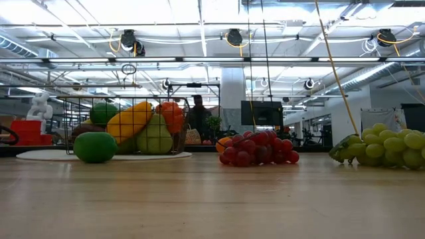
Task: Build produce basket
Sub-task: Put the bottom lime into the wired basket
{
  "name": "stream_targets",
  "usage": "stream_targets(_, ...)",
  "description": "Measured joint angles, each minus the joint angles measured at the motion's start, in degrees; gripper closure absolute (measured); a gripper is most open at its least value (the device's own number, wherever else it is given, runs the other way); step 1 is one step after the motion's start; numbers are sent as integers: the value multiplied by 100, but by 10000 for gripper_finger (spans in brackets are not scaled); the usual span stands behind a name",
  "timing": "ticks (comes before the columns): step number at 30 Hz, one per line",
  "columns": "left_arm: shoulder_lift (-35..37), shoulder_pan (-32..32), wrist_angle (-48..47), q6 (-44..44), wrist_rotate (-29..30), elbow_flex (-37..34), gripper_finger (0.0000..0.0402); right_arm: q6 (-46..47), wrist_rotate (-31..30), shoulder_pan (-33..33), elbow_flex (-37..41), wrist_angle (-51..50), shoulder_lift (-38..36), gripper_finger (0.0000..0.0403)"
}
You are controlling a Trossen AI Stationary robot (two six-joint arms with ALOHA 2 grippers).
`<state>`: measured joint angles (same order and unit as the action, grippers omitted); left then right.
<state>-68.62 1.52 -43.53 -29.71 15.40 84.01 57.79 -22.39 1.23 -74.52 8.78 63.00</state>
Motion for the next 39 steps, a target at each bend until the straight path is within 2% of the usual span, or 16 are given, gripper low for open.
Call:
stream_targets(8,0,203,-195,-164,-42,0,51,176,-4,-8,2,12,0,112)
stream_targets(12,0,344,-319,-220,-40,0,51,-56,-10,-128,2,51,0,112)
stream_targets(26,0,689,-352,-382,-37,0,51,-2113,-4,-807,4,48,2,112)
stream_targets(39,0,688,-484,-496,-37,0,51,-4760,14,-928,7,3,2,112)
